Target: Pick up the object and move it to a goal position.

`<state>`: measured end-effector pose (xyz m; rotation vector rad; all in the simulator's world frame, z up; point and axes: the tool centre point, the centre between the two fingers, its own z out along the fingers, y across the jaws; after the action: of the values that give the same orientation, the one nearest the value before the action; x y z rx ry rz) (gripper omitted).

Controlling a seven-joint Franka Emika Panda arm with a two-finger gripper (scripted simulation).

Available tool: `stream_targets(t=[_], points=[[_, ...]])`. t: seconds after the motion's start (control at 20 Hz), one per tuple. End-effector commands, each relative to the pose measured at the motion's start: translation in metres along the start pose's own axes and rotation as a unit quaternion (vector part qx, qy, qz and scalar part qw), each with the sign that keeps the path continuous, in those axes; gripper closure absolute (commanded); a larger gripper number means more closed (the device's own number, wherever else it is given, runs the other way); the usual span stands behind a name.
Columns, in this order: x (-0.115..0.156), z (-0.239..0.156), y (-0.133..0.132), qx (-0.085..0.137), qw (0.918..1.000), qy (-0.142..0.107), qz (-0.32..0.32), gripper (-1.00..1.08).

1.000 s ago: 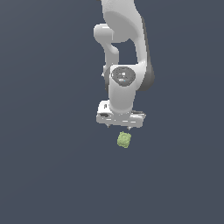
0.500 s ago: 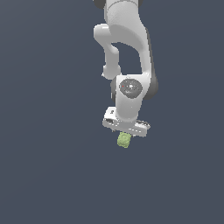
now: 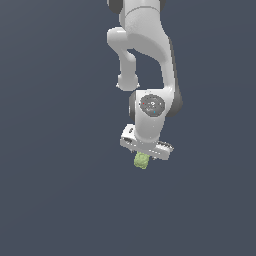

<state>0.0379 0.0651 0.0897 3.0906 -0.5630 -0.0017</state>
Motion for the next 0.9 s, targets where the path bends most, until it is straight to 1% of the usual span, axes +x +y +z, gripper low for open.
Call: stream_targets(t=[0.0,0.2,0.55,0.8,0.85], points=[[0.000,0.000,0.000,0.000,1.0000,0.000,0.000,-0.92],[0.000,0.010,0.000,0.000,1.0000,0.000,0.000,-0.92],[-0.001,0.045,0.000,0.000,1.0000,0.000,0.002,-0.92],[0.000,0.050,0.000,0.000,1.0000,0.001,0.002,-0.92],[0.000,0.050,0.000,0.000,1.0000,0.001,0.002,1.08]])
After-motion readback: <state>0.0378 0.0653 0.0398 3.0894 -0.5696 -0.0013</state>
